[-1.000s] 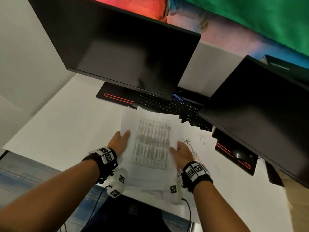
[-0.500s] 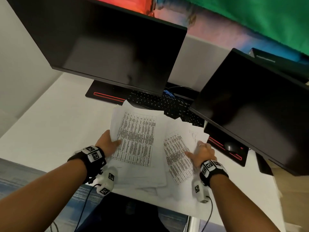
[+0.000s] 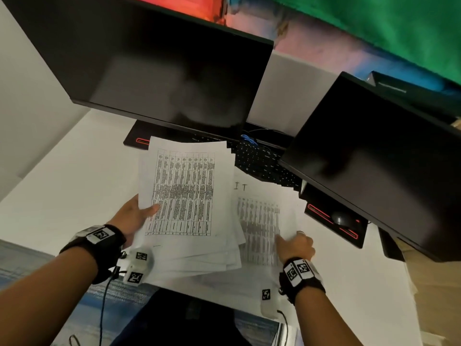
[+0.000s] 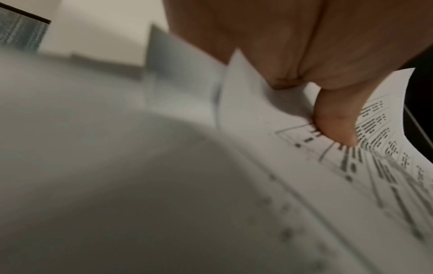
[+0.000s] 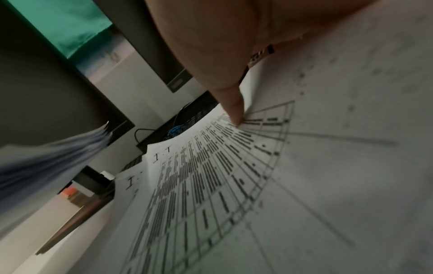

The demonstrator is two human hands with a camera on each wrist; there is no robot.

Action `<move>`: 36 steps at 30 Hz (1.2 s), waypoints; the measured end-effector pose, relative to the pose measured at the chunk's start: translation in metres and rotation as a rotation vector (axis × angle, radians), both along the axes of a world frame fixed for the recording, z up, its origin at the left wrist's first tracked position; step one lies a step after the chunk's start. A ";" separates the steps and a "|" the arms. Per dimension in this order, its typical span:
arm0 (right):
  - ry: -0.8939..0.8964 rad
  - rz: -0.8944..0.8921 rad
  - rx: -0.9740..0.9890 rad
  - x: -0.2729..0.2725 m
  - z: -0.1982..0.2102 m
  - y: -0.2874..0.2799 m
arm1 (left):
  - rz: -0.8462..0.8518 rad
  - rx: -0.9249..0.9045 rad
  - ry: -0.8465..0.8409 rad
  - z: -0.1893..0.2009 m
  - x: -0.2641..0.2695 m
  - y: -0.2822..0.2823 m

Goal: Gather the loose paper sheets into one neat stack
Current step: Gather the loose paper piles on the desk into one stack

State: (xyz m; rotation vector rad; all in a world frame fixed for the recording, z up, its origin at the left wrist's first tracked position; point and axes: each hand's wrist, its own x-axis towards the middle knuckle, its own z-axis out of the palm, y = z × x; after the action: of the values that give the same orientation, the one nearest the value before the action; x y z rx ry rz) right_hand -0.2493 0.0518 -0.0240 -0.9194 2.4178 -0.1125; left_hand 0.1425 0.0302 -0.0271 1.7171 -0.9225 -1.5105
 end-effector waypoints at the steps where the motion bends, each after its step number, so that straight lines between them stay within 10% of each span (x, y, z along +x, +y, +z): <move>1: 0.026 0.033 0.038 0.008 -0.001 0.001 | -0.003 -0.008 0.012 -0.001 -0.001 -0.001; 7: 0.080 0.240 0.069 0.049 -0.011 -0.003 | 0.002 -0.003 0.073 0.001 0.002 -0.001; 17: -0.256 -0.052 -0.116 0.034 0.009 -0.020 | 0.048 0.016 0.118 0.004 0.001 0.002; 27: 0.157 0.298 -0.646 0.014 0.161 -0.032 | -0.062 0.045 -0.134 -0.019 -0.024 -0.001; 31: -0.095 0.167 -0.753 0.010 0.200 -0.034 | -0.140 -0.029 -0.431 -0.013 -0.043 -0.008; 36: -0.569 -0.033 -0.527 0.037 0.135 -0.036 | -0.152 0.051 -0.362 -0.020 -0.041 -0.019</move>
State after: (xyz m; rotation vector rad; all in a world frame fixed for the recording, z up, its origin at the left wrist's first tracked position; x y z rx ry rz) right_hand -0.2123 0.0153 0.1110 -0.9051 1.8874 -0.9268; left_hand 0.1011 0.0111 -0.0467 2.0384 -1.2303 -1.3481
